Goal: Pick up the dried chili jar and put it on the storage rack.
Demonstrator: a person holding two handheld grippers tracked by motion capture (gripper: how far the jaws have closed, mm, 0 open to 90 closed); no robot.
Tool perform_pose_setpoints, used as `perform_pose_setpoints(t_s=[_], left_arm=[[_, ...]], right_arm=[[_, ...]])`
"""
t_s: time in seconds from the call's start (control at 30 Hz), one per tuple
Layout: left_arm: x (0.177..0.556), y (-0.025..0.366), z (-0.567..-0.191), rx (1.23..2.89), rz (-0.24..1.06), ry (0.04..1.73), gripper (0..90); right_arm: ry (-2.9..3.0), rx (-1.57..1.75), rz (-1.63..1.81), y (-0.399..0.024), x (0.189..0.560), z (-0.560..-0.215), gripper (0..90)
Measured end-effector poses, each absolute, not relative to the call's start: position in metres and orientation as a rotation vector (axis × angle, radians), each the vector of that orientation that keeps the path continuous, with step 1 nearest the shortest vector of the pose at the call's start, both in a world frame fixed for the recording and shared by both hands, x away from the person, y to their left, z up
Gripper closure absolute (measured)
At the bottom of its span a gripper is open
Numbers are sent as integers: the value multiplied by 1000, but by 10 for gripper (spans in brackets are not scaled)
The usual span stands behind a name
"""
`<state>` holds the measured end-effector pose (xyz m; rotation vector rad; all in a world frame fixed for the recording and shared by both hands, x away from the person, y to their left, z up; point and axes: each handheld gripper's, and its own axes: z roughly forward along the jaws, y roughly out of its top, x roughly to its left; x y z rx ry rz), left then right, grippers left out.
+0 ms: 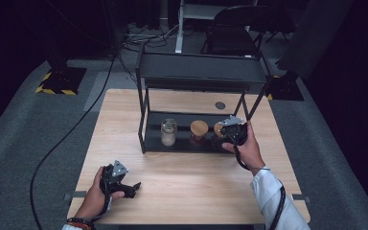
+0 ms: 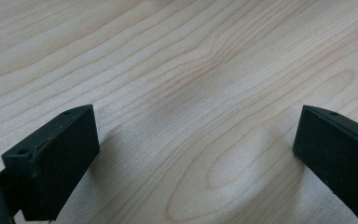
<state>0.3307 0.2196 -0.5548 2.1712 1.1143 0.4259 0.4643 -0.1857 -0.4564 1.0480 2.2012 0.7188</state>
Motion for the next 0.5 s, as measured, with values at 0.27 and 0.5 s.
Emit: perform_pose_setpoints(t_s=[0.27, 0.5], left_arm=[[331, 220, -555, 2171, 426, 1115, 0], [331, 220, -555, 2171, 426, 1114, 0]], right_arm=[[2198, 1028, 747, -191, 452, -451, 32], [2202, 1000, 766, -198, 441, -452, 31]])
